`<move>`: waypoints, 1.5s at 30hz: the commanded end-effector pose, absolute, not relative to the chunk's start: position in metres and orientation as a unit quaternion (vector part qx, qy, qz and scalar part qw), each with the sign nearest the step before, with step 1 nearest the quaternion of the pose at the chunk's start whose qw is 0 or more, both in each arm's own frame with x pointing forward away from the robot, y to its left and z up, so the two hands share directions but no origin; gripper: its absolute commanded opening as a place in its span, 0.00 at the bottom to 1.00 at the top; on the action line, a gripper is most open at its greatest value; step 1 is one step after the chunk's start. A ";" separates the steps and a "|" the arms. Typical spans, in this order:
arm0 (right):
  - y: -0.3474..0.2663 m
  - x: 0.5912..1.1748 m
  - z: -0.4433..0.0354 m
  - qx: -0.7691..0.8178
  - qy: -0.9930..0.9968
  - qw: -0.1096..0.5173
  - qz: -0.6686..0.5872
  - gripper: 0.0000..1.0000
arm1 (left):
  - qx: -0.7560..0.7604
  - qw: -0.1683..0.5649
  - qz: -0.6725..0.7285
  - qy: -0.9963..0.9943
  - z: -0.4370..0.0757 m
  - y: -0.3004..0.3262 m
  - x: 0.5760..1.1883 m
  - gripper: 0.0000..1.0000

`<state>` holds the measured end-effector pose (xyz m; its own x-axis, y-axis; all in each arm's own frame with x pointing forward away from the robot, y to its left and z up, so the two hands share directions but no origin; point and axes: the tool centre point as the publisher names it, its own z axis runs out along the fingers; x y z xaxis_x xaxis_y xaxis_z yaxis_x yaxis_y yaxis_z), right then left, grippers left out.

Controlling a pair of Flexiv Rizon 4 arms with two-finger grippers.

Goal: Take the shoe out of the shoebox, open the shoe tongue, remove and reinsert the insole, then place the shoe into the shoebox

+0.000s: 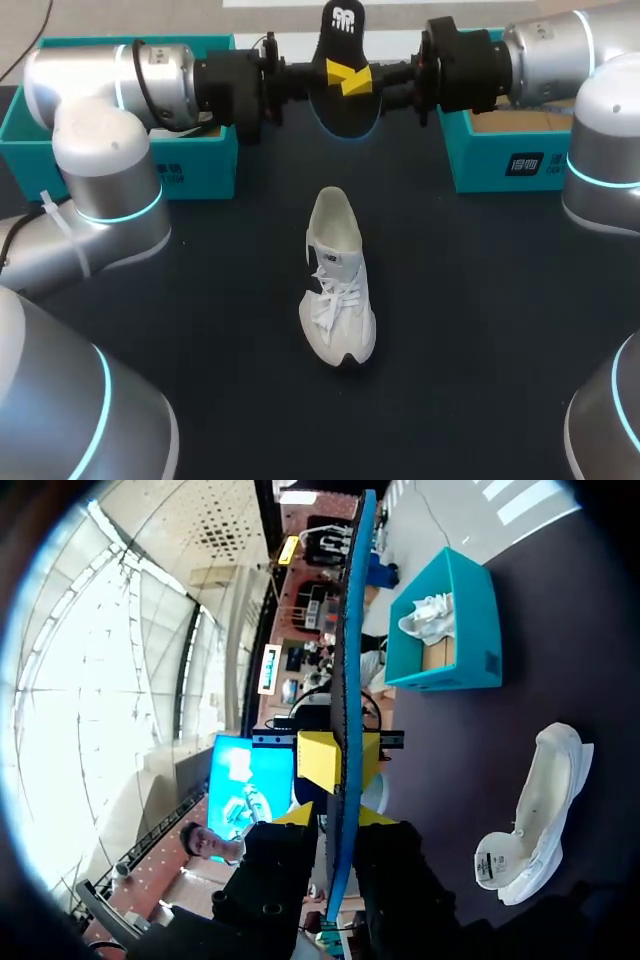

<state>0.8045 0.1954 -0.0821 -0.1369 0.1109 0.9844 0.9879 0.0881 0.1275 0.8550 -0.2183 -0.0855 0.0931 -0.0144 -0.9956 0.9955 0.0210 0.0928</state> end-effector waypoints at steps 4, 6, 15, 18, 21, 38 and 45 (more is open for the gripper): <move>0.199 0.807 -0.084 -0.471 -0.581 0.459 -0.480 0.00 | 0.510 0.536 -0.475 0.477 -0.086 -0.221 0.854 0.00; 0.199 0.808 -0.085 -0.471 -0.581 0.459 -0.480 0.00 | 0.509 0.536 -0.476 0.477 -0.084 -0.221 0.853 0.00; 0.193 0.811 -0.090 -0.456 -0.583 0.448 -0.501 0.00 | 0.502 0.523 -0.482 0.491 -0.073 -0.210 0.852 1.00; 0.189 0.814 -0.094 -0.458 -0.584 0.442 -0.504 0.00 | 0.499 0.513 -0.485 0.502 -0.070 -0.200 0.852 1.00; 0.186 0.818 -0.098 -0.460 -0.586 0.433 -0.508 0.00 | 0.491 0.500 -0.485 0.523 -0.070 -0.188 0.853 1.00; 0.187 0.824 -0.100 -0.351 -0.646 0.300 -0.608 0.00 | 0.342 0.289 -0.539 0.713 -0.115 -0.137 0.843 1.00; 0.187 0.824 -0.100 -0.351 -0.646 0.300 -0.608 0.00 | 0.342 0.289 -0.539 0.713 -0.115 -0.137 0.843 1.00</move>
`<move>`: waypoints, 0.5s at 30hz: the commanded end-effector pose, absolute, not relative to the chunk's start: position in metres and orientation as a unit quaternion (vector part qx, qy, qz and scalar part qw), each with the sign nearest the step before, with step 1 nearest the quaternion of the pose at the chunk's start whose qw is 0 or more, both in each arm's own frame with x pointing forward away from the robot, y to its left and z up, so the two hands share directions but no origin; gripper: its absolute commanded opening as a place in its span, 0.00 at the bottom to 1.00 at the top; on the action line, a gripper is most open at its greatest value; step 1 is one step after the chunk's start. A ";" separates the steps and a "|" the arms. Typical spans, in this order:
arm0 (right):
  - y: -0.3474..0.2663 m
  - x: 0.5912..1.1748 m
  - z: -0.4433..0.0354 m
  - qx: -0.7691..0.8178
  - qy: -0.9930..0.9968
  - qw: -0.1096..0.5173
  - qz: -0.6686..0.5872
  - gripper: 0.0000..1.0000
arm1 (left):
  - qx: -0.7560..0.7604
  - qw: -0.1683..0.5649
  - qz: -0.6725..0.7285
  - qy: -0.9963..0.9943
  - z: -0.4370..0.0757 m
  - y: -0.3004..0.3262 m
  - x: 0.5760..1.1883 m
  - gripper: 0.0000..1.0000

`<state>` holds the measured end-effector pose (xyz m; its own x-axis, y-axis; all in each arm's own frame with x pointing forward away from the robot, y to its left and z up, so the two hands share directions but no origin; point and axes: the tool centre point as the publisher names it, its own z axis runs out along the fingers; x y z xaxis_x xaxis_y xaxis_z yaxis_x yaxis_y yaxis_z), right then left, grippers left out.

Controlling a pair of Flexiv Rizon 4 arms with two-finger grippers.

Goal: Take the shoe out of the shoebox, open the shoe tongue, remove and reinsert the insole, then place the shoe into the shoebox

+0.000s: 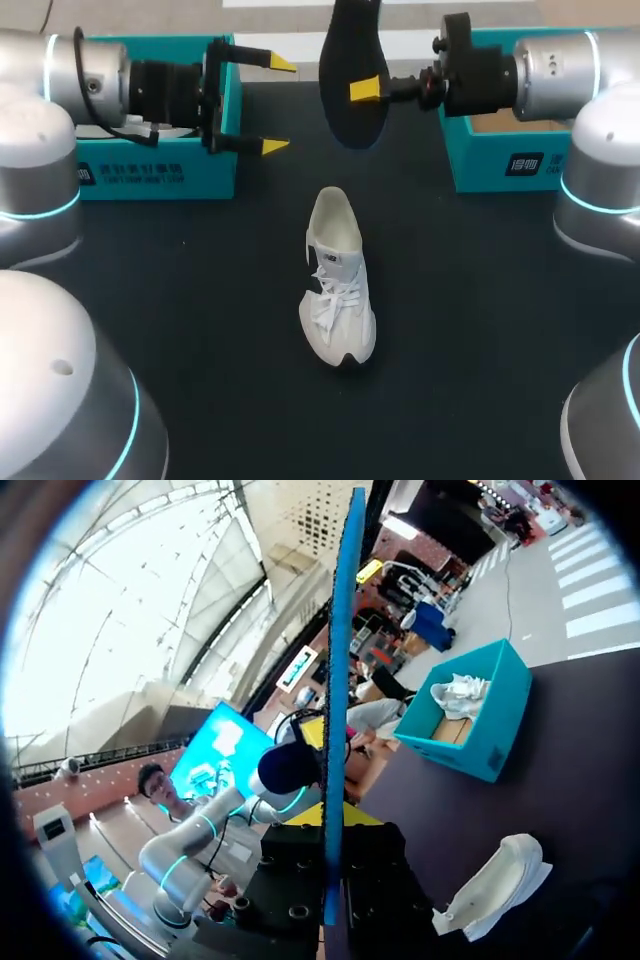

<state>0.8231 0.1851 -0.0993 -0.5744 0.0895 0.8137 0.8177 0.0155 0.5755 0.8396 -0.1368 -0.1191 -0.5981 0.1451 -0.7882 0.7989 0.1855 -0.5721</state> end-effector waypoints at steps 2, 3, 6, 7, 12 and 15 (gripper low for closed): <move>0.187 0.824 -0.100 -0.351 -0.646 0.300 -0.608 0.00 | 0.342 0.289 -0.539 0.713 -0.115 -0.137 0.843 1.00; 0.187 0.824 -0.100 -0.351 -0.646 0.300 -0.608 0.00 | 0.342 0.289 -0.539 0.713 -0.115 -0.137 0.843 1.00; 0.187 0.824 -0.100 -0.351 -0.646 0.300 -0.608 0.00 | 0.338 0.286 -0.538 0.718 -0.120 -0.135 0.842 1.00; 0.187 0.824 -0.100 -0.351 -0.646 0.300 -0.608 0.00 | 0.329 0.278 -0.539 0.724 -0.125 -0.134 0.841 1.00; 0.190 0.834 -0.121 -0.343 -0.653 0.277 -0.616 0.00 | 0.301 0.228 -0.540 0.752 -0.149 -0.126 0.834 1.00; 0.190 0.841 -0.133 -0.336 -0.672 0.257 -0.607 0.00 | 0.294 0.218 -0.528 0.766 -0.164 -0.122 0.834 1.00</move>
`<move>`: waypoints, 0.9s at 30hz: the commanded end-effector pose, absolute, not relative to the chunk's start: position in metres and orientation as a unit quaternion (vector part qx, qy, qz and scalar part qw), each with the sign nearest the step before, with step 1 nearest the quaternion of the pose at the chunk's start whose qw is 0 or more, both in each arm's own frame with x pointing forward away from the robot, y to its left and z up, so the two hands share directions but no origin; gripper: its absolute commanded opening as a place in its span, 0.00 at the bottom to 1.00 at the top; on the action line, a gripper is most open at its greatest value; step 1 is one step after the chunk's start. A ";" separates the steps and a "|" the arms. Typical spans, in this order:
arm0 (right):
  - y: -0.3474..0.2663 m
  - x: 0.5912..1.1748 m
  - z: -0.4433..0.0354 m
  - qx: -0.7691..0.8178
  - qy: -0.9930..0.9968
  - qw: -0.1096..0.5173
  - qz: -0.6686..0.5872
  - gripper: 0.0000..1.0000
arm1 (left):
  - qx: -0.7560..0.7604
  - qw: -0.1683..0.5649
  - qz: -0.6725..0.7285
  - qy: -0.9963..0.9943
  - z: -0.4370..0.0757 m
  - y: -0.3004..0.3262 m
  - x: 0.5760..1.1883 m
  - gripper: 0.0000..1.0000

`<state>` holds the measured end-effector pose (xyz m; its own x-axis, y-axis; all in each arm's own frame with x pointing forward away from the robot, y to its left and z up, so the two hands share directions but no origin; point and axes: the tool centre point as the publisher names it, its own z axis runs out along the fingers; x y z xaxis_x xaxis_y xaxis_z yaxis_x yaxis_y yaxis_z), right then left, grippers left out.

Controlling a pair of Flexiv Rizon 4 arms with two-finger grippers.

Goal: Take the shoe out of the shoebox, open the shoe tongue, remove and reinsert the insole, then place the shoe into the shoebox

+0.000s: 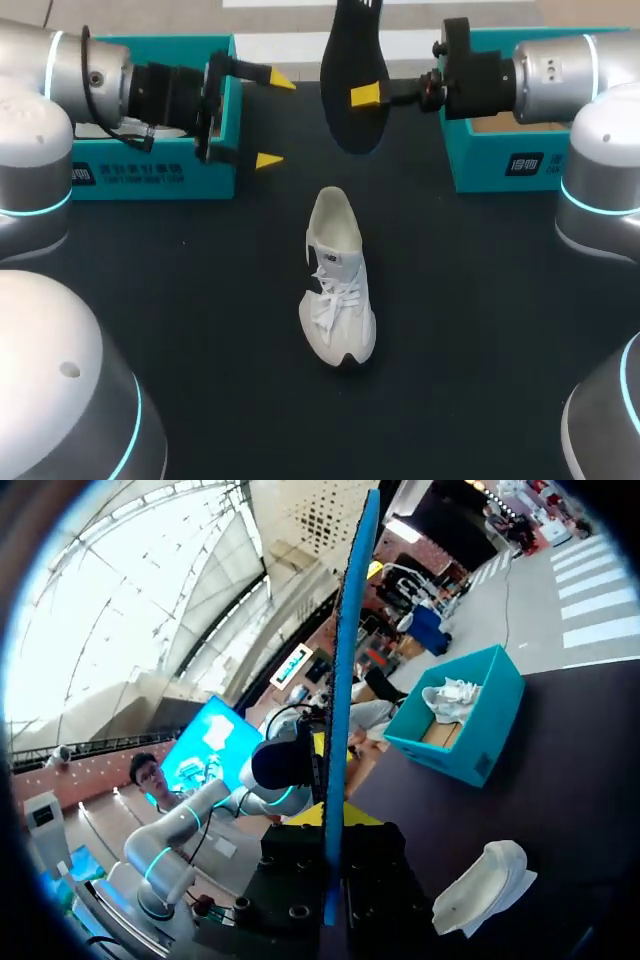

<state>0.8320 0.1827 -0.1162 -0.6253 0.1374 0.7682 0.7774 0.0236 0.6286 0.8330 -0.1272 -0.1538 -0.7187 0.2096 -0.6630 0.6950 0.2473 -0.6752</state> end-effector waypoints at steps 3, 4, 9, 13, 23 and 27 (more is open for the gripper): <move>0.190 0.845 -0.143 -0.315 -0.689 0.254 -0.601 0.00 | 0.277 0.208 -0.523 0.779 -0.179 -0.117 0.834 1.00; 0.190 0.846 -0.147 -0.316 -0.690 0.248 -0.602 0.00 | 0.273 0.204 -0.517 0.785 -0.184 -0.115 0.834 1.00; 0.193 0.849 -0.169 -0.300 -0.704 0.247 -0.594 0.00 | 0.250 0.183 -0.508 0.803 -0.210 -0.110 0.828 1.00; 0.194 0.851 -0.178 -0.301 -0.697 0.267 -0.593 0.00 | 0.240 0.164 -0.495 0.819 -0.227 -0.107 0.825 1.00; 0.194 0.851 -0.178 -0.301 -0.697 0.267 -0.593 0.00 | 0.215 0.142 -0.454 0.853 -0.265 -0.106 0.826 1.00; 0.194 0.851 -0.178 -0.301 -0.697 0.267 -0.593 0.00 | 0.202 0.133 -0.443 0.863 -0.281 -0.104 0.821 1.00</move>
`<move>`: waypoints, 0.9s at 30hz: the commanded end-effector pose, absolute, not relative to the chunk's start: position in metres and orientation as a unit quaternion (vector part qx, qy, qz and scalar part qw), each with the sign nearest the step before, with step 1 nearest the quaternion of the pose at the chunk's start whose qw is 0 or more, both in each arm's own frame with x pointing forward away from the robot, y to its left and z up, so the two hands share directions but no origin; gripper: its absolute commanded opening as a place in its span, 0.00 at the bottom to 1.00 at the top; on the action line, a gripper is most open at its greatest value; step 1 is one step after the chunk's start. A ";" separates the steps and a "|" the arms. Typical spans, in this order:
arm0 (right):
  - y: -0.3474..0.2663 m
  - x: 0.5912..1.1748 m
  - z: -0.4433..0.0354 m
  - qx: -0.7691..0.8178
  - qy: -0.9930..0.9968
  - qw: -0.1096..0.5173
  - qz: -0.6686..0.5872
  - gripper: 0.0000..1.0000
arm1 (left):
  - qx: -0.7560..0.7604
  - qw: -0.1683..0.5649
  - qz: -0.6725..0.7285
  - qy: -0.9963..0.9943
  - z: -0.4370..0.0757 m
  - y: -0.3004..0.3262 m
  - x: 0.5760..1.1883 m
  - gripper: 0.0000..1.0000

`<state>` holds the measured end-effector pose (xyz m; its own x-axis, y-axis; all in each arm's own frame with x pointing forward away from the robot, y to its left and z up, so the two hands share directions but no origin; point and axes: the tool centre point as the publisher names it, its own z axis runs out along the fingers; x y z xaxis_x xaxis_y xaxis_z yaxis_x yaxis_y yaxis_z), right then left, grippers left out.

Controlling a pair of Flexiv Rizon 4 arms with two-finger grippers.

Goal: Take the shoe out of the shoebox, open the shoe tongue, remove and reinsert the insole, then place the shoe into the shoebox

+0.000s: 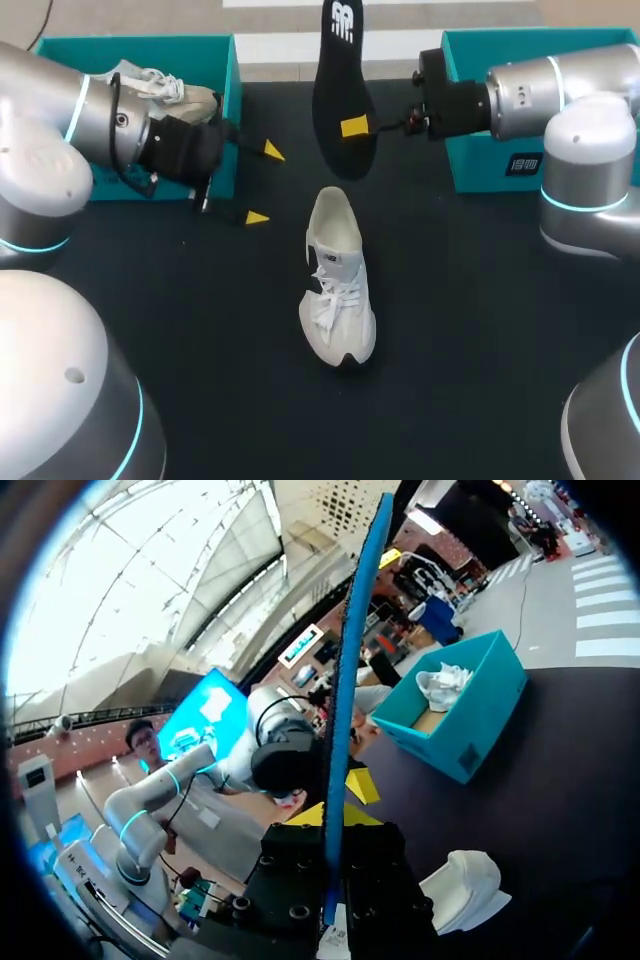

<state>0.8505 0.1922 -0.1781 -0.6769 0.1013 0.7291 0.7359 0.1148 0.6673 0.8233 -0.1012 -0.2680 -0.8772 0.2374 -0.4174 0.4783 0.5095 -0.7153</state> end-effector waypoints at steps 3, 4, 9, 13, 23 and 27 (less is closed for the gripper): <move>0.194 0.851 -0.178 -0.301 -0.697 0.267 -0.593 0.00 | 0.191 0.129 -0.439 0.868 -0.293 -0.102 0.818 1.00; 0.194 0.851 -0.178 -0.301 -0.697 0.267 -0.593 0.00 | 0.187 0.128 -0.440 0.869 -0.296 -0.102 0.818 1.00; 0.192 0.851 -0.194 -0.253 -0.741 0.224 -0.581 0.00 | 0.175 0.132 -0.435 0.873 -0.308 -0.106 0.818 1.00; 0.190 0.849 -0.204 -0.212 -0.763 0.184 -0.582 0.00 | 0.174 0.123 -0.430 0.877 -0.318 -0.110 0.819 1.00; 0.194 0.850 -0.248 -0.177 -0.775 0.174 -0.582 0.00 | 0.161 0.109 -0.427 0.883 -0.336 -0.120 0.819 1.00; 0.196 0.850 -0.260 -0.172 -0.781 0.192 -0.569 0.00 | 0.152 0.110 -0.428 0.884 -0.340 -0.123 0.818 1.00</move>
